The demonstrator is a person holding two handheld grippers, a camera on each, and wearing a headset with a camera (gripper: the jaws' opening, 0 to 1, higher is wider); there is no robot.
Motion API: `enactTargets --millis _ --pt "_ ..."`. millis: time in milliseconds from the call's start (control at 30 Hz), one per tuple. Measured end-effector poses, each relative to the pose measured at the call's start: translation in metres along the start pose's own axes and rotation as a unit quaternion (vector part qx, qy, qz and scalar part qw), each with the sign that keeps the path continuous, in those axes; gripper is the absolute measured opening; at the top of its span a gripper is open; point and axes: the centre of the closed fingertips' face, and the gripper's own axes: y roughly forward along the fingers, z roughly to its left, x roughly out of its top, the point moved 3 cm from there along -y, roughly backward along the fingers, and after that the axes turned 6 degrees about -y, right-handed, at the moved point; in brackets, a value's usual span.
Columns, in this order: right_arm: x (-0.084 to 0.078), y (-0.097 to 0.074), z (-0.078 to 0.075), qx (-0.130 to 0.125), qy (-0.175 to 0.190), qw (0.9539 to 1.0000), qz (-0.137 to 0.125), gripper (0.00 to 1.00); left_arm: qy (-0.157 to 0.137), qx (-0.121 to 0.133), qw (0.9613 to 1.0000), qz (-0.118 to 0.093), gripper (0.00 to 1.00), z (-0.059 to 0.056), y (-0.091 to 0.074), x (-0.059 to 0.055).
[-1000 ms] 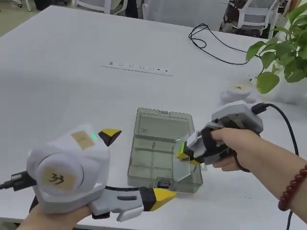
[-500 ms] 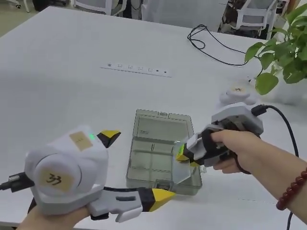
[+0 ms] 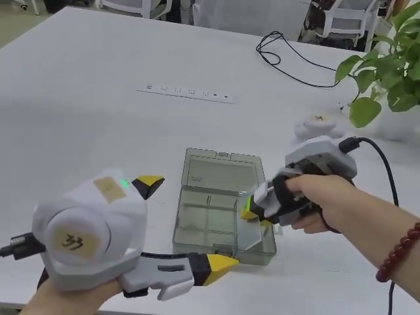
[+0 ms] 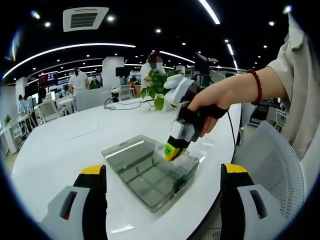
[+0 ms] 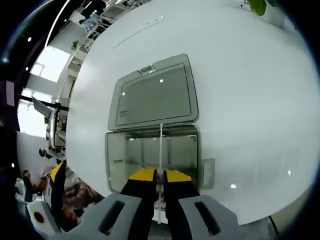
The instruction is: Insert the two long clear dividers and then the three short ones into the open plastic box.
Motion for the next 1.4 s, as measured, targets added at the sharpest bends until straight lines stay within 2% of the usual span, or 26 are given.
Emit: enactTargets --millis 533,633,700,800,867,933,1033,1100,1200,1233,1400 --pt "-0.002 0.001 0.001 -0.013 -0.013 0.9998 0.005 0.06 0.0 0.002 1.0 0.001 0.96 0.003 -0.001 0.0" --pt "-0.001 0.002 0.002 -0.021 -0.024 0.9995 0.005 0.06 -0.001 0.003 1.0 0.001 0.95 0.003 -0.001 0.0" --pt "0.0 0.002 0.003 -0.034 -0.047 0.9983 0.004 0.07 -0.001 0.004 1.0 0.002 0.95 0.004 -0.001 0.0" --pt "0.001 0.002 0.004 -0.055 -0.086 0.9948 0.004 0.07 -0.002 0.006 1.0 0.003 0.95 0.004 -0.001 0.0" --pt "0.001 0.003 0.006 -0.072 -0.116 0.9906 0.004 0.07 -0.003 0.007 1.0 0.003 0.95 0.005 -0.001 -0.001" --pt "0.0 0.004 0.007 -0.089 -0.144 0.9857 0.004 0.07 -0.003 0.009 1.0 0.004 0.95 0.005 -0.002 -0.001" --pt "0.0 0.008 0.011 -0.114 -0.188 0.9756 0.002 0.07 -0.003 0.012 0.9999 0.004 0.95 0.006 -0.002 0.0" --pt "0.0 0.011 0.012 -0.125 -0.2 0.9719 0.001 0.07 -0.004 0.014 0.9999 0.005 0.95 0.007 -0.003 -0.001" --pt "-0.002 0.015 0.012 -0.132 -0.207 0.9693 0.001 0.07 -0.006 0.017 0.9998 0.006 0.95 0.007 -0.004 -0.001" --pt "-0.002 0.017 0.01 -0.137 -0.216 0.9667 0.002 0.07 -0.006 0.017 0.9998 0.006 0.94 0.008 -0.004 -0.001" --pt "-0.004 0.023 0.009 -0.147 -0.224 0.9633 0.001 0.07 -0.009 0.022 0.9997 0.01 0.94 0.008 -0.006 -0.002"
